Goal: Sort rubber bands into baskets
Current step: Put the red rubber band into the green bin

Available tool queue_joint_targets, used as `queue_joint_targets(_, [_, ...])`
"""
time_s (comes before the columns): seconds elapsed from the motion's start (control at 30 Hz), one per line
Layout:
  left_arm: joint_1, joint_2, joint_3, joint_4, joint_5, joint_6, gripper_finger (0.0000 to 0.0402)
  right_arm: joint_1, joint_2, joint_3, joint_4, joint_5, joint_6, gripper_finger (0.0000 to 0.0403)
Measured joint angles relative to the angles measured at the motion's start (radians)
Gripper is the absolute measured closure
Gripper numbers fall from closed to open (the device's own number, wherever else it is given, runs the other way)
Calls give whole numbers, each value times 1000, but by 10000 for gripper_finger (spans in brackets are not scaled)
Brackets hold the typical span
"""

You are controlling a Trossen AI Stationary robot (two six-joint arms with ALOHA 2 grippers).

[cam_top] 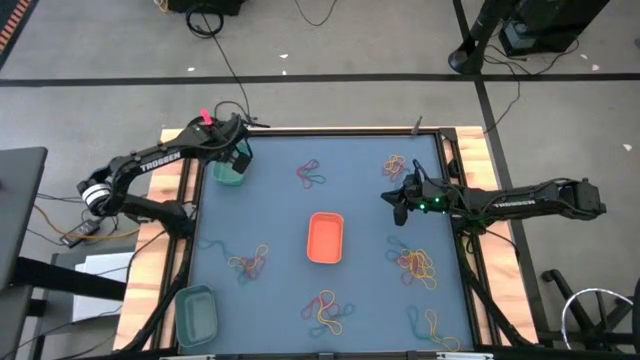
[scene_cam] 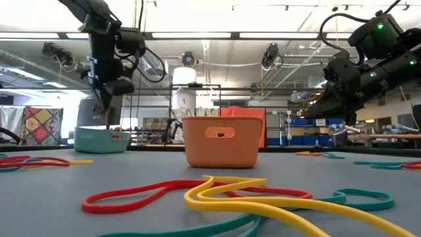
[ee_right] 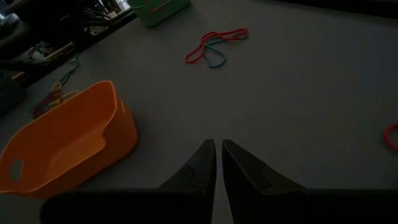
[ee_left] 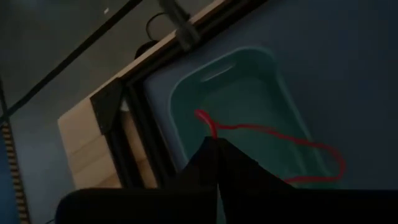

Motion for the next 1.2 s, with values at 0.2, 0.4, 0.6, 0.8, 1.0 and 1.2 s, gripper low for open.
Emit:
queue_joint_targets(0.2, [0, 5, 0, 4, -39, -1, 346, 0, 0, 0, 0, 0, 0, 361])
queue_joint_targets(0.4, [0, 5, 0, 8, -65, -1, 281, 0, 0, 0, 0, 0, 0, 361])
queue_joint_targets(0.6, [-25, 19, 0, 250, 236, 57, 267, 0, 0, 0, 0, 34, 1, 361])
queue_joint_targets(0.8, [-127, 157, 1, 626, 455, 102, 266, 0, 0, 0, 0, 22, 24, 361])
queue_joint_targets(1.0, [-161, 355, 10, 795, 508, 123, 266, 0, 0, 0, 0, -8, 27, 361])
queue_joint_targets(1.2, [-159, 507, 62, 799, 521, 162, 266, 0, 1, 0, 0, -5, 27, 361])
